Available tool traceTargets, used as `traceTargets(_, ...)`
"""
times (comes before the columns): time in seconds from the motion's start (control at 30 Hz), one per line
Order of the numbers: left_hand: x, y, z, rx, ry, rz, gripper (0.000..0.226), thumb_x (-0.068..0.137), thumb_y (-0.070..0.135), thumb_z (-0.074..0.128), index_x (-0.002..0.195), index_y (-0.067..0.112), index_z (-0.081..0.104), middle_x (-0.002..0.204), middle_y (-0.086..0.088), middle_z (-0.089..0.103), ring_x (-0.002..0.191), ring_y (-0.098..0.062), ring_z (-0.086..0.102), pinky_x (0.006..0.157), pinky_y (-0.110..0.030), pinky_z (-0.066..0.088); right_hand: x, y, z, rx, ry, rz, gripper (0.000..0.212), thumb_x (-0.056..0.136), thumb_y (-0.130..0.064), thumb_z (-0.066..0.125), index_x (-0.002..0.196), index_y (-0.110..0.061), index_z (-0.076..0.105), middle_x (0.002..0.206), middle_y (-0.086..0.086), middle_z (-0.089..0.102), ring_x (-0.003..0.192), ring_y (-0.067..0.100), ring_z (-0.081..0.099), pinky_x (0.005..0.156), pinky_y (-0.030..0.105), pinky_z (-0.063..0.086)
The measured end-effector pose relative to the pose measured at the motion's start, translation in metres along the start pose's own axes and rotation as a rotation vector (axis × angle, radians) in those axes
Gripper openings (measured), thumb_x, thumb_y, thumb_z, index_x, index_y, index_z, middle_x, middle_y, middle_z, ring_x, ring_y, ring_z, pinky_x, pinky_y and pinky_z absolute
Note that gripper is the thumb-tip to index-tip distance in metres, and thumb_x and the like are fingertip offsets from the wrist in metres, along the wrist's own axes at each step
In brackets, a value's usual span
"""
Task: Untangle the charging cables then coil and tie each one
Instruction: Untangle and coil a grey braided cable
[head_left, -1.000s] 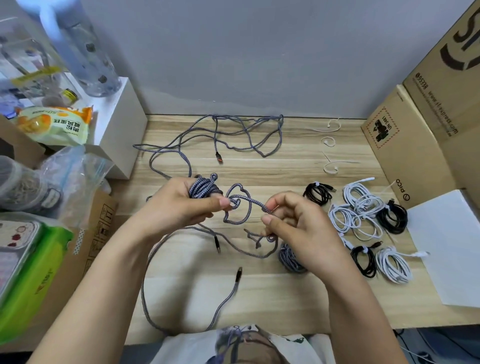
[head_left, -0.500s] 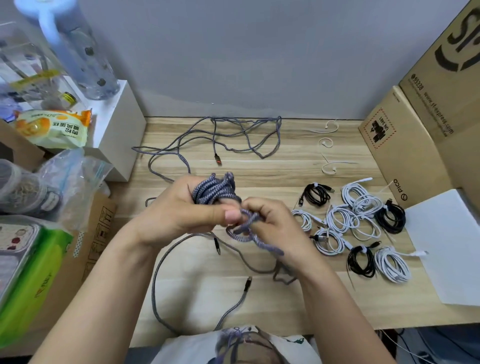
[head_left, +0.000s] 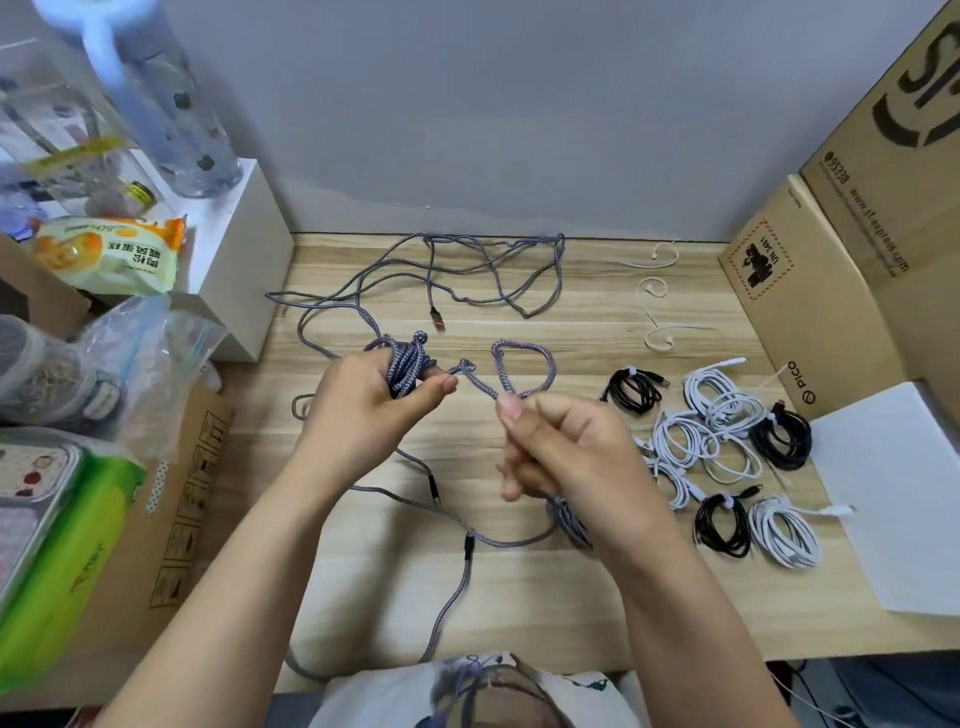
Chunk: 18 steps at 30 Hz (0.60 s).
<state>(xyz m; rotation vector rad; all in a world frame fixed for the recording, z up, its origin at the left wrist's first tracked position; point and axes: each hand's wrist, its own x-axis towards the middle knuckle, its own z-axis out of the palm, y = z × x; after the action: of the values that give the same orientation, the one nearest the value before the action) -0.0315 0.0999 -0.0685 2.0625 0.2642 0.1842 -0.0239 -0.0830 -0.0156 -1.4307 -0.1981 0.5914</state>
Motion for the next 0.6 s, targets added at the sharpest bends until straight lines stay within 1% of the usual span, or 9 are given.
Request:
traceTargets(0.03, 0.001, -0.004, 0.0, 0.039, 0.007, -0.021, 0.021, 0.07, 0.046, 0.064, 0.062, 0.027, 0.059, 0.047, 0.015, 0.049, 0.047, -0.002, 0.04, 0.052, -0.027, 0.03, 0.0, -0.001, -0.001, 0.01, 0.061, -0.017, 0.039, 0.082, -0.039, 0.066, 0.05, -0.019, 0.053, 0.041, 0.001, 0.047, 0.038, 0.009, 0.045, 0.05, 0.019, 0.04)
traceTargets(0.1, 0.002, -0.014, -0.002, 0.107, -0.01, -0.075, 0.021, 0.074, 0.042, 0.069, 0.063, 0.027, 0.059, 0.049, 0.012, 0.05, 0.05, -0.002, 0.042, 0.054, -0.027, 0.031, 0.0, -0.006, -0.005, 0.036, 0.159, -0.086, 0.044, 0.079, -0.036, 0.065, 0.041, -0.021, 0.049, 0.036, -0.004, 0.041, 0.034, 0.012, 0.04, 0.047, 0.022, 0.038)
traceTargets(0.2, 0.002, -0.03, -0.005, 0.229, -0.047, -0.147, 0.027, 0.075, 0.044, 0.064, 0.066, 0.019, 0.06, 0.057, 0.002, 0.054, 0.058, -0.018, 0.048, 0.059, -0.036, 0.039, -0.002, -0.016, -0.014, 0.127, 0.273, -0.221, 0.043, 0.077, -0.028, 0.06, 0.038, -0.021, 0.043, 0.033, -0.008, 0.032, 0.031, 0.012, 0.031, 0.043, 0.022, 0.027)
traceTargets(0.27, 0.001, -0.041, -0.004, 0.343, -0.064, -0.199, 0.037, 0.077, 0.044, 0.061, 0.067, 0.009, 0.056, 0.06, -0.007, 0.053, 0.064, -0.029, 0.05, 0.061, -0.038, 0.041, -0.005, -0.023, -0.019, 0.187, 0.327, -0.299, 0.044, 0.08, -0.023, 0.053, 0.037, -0.02, 0.041, 0.033, -0.01, 0.03, 0.03, 0.012, 0.028, 0.043, 0.021, 0.025)
traceTargets(0.33, 0.001, -0.049, -0.002, 0.363, -0.107, -0.265, 0.036, 0.082, 0.035, 0.066, 0.063, 0.009, 0.049, 0.057, -0.005, 0.05, 0.062, -0.027, 0.05, 0.061, -0.036, 0.04, -0.007, -0.026, -0.021, 0.184, 0.345, -0.364, 0.045, 0.081, -0.02, 0.05, 0.037, -0.02, 0.04, 0.033, -0.01, 0.03, 0.03, 0.012, 0.028, 0.044, 0.021, 0.025)
traceTargets(0.4, 0.001, -0.052, 0.001, 0.266, -0.235, -0.329, 0.033, 0.078, 0.03, 0.071, 0.062, 0.01, 0.051, 0.051, -0.001, 0.048, 0.052, -0.021, 0.047, 0.056, -0.031, 0.04, -0.006, -0.024, -0.02, 0.179, 0.369, -0.383, 0.045, 0.082, -0.02, 0.05, 0.038, -0.02, 0.04, 0.034, -0.01, 0.03, 0.031, 0.012, 0.028, 0.044, 0.019, 0.024)
traceTargets(0.5, -0.003, -0.043, -0.005, -0.012, -0.611, -0.443, 0.024, 0.078, 0.021, 0.074, 0.063, 0.006, 0.062, 0.037, 0.001, 0.036, 0.033, -0.012, 0.029, 0.04, -0.018, 0.029, -0.001, -0.022, -0.025, 0.243, 0.399, -0.388, 0.044, 0.083, -0.02, 0.049, 0.04, -0.021, 0.04, 0.036, -0.009, 0.03, 0.031, 0.01, 0.025, 0.041, 0.016, 0.021)
traceTargets(0.53, -0.006, -0.04, -0.01, -0.11, -0.726, -0.449, 0.024, 0.075, 0.024, 0.073, 0.06, 0.008, 0.062, 0.035, 0.0, 0.031, 0.031, -0.011, 0.024, 0.04, -0.017, 0.029, 0.001, -0.021, -0.029, 0.266, 0.415, -0.391, 0.044, 0.085, -0.02, 0.049, 0.041, -0.022, 0.04, 0.037, -0.009, 0.03, 0.031, 0.01, 0.023, 0.041, 0.016, 0.02)
traceTargets(0.6, -0.009, -0.038, -0.02, -0.254, -0.835, -0.392, 0.026, 0.066, 0.029, 0.069, 0.048, 0.015, 0.056, 0.034, 0.003, 0.028, 0.035, -0.012, 0.019, 0.048, -0.019, 0.039, 0.005, -0.02, -0.039, 0.304, 0.449, -0.389, 0.045, 0.089, -0.02, 0.047, 0.044, -0.023, 0.04, 0.038, -0.009, 0.029, 0.032, 0.008, 0.02, 0.04, 0.015, 0.018)
